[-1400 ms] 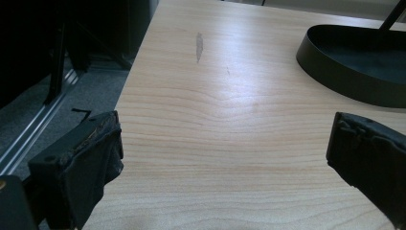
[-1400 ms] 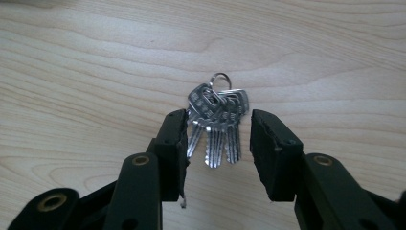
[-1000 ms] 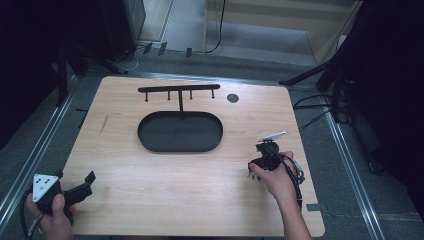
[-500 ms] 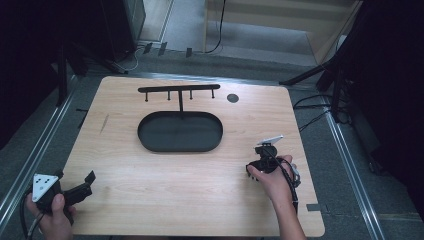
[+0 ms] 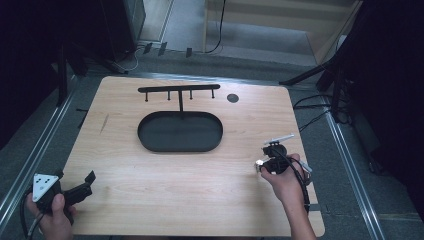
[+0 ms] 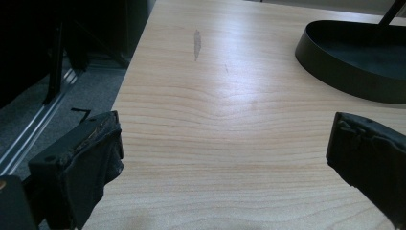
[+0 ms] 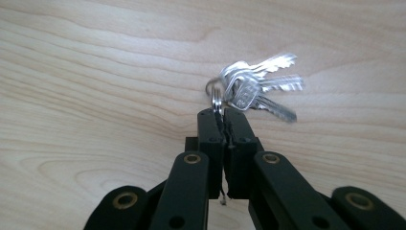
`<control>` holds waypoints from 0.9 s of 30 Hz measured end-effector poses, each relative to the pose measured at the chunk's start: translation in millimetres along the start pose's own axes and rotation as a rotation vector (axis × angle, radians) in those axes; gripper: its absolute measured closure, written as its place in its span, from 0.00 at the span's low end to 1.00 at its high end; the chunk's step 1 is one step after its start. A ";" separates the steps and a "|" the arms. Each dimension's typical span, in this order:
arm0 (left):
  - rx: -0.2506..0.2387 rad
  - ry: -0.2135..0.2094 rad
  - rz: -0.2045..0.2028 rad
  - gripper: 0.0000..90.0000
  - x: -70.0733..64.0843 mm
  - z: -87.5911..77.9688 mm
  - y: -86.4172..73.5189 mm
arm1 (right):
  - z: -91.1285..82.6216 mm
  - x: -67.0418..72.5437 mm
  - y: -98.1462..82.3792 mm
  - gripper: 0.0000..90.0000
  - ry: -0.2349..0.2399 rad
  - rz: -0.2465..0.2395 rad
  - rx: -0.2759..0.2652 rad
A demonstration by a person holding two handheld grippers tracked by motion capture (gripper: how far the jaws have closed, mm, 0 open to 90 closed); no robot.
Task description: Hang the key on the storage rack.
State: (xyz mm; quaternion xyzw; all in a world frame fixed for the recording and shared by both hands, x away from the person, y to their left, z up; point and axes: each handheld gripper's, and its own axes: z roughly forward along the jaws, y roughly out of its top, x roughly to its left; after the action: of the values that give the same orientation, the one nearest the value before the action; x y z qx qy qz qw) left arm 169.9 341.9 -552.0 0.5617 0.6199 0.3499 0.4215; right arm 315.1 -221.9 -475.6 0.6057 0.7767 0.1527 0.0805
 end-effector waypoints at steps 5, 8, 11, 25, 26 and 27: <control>0.000 0.000 0.000 0.00 -0.1 0.0 0.0 | -22.0 6.5 11.5 0.97 0.015 -0.047 -0.018; 0.000 0.000 -0.001 0.00 -0.1 -0.1 0.0 | -33.3 11.5 20.2 0.98 0.015 -0.060 -0.018; 0.000 -0.001 0.000 0.00 0.1 0.0 0.0 | -44.0 17.8 31.6 0.98 0.022 -0.070 -0.018; 0.000 -0.002 -0.002 0.00 0.2 0.0 0.0 | -76.6 52.5 84.5 0.98 0.041 -0.098 -0.039; 0.000 -0.002 -0.002 0.00 0.2 0.0 0.0 | -76.6 52.5 84.5 0.98 0.041 -0.098 -0.039; 0.001 -0.003 -0.002 0.00 0.1 0.0 0.1 | -79.7 57.4 91.4 0.98 0.054 -0.094 -0.047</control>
State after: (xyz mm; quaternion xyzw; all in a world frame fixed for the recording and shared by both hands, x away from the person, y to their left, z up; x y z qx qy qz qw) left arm 169.9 342.1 -552.0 0.5619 0.6199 0.3486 0.4225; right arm 359.6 -157.5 -366.6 0.5621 0.8025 0.1832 0.0806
